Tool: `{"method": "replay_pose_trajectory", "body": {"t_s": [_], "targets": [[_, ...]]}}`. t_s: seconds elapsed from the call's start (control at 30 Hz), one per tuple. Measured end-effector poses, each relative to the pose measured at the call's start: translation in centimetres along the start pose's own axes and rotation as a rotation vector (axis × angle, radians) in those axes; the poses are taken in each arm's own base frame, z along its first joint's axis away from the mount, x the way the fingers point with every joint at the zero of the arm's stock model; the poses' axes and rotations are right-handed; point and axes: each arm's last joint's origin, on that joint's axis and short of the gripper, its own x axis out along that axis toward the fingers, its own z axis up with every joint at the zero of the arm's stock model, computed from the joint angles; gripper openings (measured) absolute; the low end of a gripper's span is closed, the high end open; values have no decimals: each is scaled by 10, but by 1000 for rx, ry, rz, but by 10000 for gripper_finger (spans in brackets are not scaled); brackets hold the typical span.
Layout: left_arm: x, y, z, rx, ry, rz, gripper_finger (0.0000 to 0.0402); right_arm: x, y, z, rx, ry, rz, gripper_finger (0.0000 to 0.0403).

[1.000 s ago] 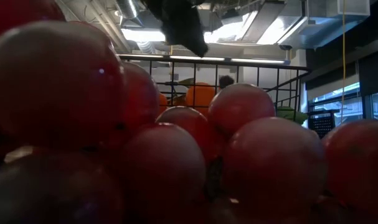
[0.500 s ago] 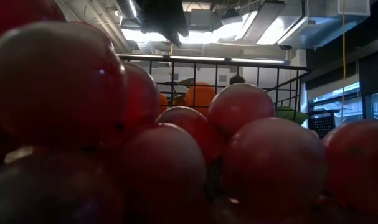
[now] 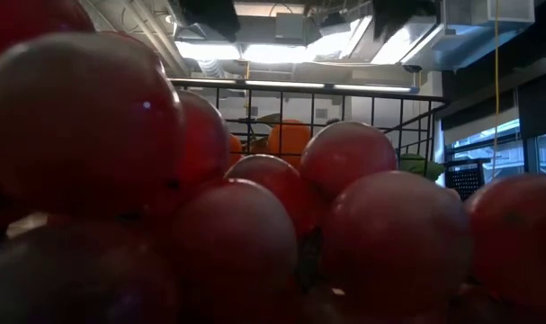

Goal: Build produce basket
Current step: Put the mango into the basket

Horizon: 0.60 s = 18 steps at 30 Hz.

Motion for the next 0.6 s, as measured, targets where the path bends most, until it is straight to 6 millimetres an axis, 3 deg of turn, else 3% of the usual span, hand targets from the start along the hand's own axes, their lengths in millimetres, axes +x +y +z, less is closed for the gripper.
{"method": "replay_pose_trajectory", "body": {"t_s": [0.13, 0.27, 0.43, 0.6], "targets": [[-3, 9, -2, 13, 21, 16, 208, 33, -19, 5, 181, 115, -73, 93], [-4, 15, -3, 16, 24, 29, 208, 70, -37, 7, 258, 190, -131, 93], [-1, 20, -3, 50, 33, 11, 208, 107, -57, 9, 353, 185, -189, 93], [3, 31, -3, 14, 35, -101, 208, 133, -72, 10, 375, 146, -237, 93]]}}
